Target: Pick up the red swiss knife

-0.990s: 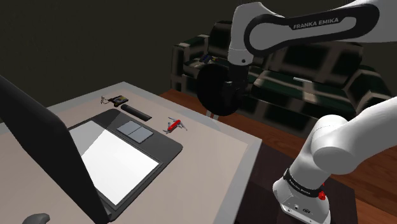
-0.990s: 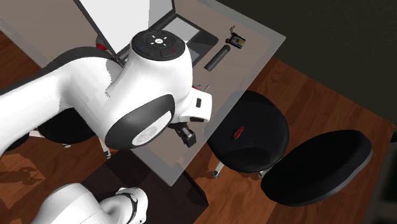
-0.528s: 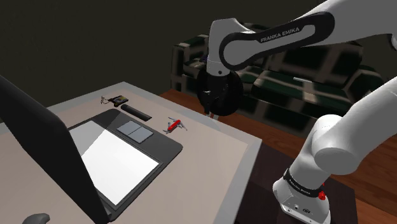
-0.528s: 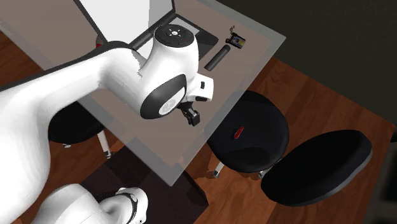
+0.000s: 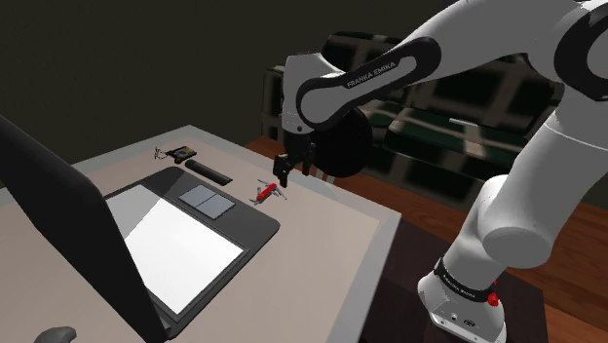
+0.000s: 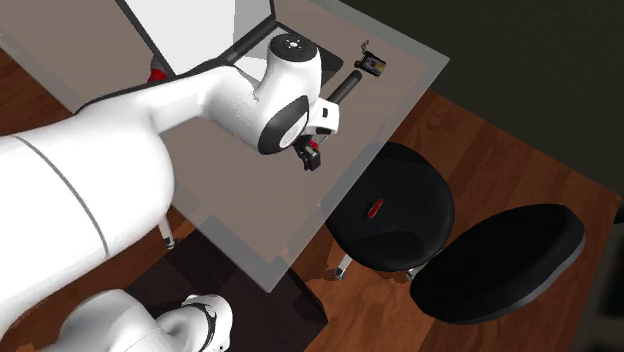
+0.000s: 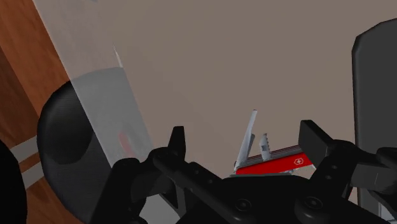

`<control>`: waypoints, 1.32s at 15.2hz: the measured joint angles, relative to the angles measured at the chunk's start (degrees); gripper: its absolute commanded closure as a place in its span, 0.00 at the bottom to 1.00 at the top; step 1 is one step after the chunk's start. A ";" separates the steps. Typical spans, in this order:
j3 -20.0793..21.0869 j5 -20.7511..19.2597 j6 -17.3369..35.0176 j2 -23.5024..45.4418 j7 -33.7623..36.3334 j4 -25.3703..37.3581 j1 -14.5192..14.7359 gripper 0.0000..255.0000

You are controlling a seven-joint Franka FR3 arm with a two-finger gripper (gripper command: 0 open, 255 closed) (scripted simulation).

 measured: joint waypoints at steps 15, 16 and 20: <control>0.75 -1.14 8.49 10.61 1.77 2.82 0.90 1.00; 0.76 -1.14 8.50 10.62 1.77 2.82 0.91 1.00; 0.75 -1.14 8.53 10.61 1.77 2.80 0.90 1.00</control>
